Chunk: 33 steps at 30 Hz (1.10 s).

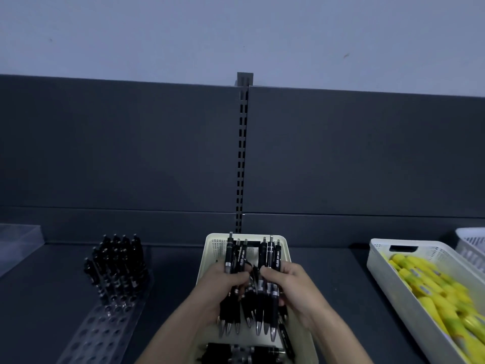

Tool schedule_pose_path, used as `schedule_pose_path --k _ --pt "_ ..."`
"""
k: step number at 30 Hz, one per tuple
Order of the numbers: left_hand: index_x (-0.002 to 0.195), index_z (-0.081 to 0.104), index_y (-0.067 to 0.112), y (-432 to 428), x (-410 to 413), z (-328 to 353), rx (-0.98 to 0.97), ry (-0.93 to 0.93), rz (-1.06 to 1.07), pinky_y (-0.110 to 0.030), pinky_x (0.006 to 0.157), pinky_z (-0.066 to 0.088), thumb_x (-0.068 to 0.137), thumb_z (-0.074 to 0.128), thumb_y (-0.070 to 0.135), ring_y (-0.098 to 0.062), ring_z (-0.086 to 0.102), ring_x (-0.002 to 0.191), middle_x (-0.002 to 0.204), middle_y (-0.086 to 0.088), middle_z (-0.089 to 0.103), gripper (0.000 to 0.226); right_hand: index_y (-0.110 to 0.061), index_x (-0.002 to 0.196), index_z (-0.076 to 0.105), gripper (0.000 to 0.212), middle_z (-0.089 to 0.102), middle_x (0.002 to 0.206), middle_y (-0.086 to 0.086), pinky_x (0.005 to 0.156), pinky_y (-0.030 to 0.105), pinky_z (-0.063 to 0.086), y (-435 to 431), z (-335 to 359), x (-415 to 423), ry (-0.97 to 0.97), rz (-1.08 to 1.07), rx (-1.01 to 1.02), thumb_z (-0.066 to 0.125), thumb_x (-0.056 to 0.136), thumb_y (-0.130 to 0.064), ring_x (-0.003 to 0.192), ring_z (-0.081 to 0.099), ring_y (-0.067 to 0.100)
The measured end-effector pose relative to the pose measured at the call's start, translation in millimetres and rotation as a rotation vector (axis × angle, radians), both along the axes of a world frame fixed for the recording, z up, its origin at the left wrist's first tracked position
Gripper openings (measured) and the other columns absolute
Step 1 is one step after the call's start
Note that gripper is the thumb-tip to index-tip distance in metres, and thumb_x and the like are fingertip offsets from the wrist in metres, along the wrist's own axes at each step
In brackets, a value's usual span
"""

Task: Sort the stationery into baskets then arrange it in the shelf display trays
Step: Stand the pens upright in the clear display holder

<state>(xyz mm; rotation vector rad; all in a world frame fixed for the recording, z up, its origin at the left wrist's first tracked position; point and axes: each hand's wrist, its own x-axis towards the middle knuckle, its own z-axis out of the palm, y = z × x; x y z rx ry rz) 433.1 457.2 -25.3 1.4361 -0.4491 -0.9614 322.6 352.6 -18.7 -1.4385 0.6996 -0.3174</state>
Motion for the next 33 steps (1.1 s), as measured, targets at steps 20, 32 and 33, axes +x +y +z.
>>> schedule_pose_path --k 20,32,33 --pt "0.102 0.061 0.019 155.7 31.1 26.5 -0.091 -0.209 0.127 -0.022 0.074 0.056 0.09 0.056 0.002 -0.01 0.068 0.083 0.096 -0.003 0.071 0.021 -0.013 0.078 0.064 0.016 0.06 0.055 -0.003 0.043 0.018 0.035 135.5 23.4 86.0 -0.041 0.276 -0.03 0.058 0.091 -0.021 0.044 0.052 0.009" --pt "0.083 0.064 0.002 261.5 161.7 -11.5 0.049 -0.049 0.242 -0.026 0.054 0.052 0.082 0.064 -0.003 -0.022 0.065 0.068 0.08 -0.015 0.069 0.005 -0.009 0.08 0.052 0.014 0.054 0.071 0.006 0.048 0.021 0.047 189.7 7.4 167.6 0.079 0.004 -0.104 0.051 0.093 -0.004 0.058 0.053 0.014" --pt "0.084 0.063 0.002 264.4 166.2 -14.2 0.059 -0.048 0.229 -0.026 0.053 0.052 0.081 0.065 -0.002 -0.022 0.065 0.068 0.081 -0.015 0.069 0.006 -0.01 0.082 0.054 0.013 0.056 0.077 0.007 0.056 0.022 0.046 191.1 4.2 171.3 0.123 -0.038 -0.229 0.051 0.092 -0.002 0.064 0.053 0.014"
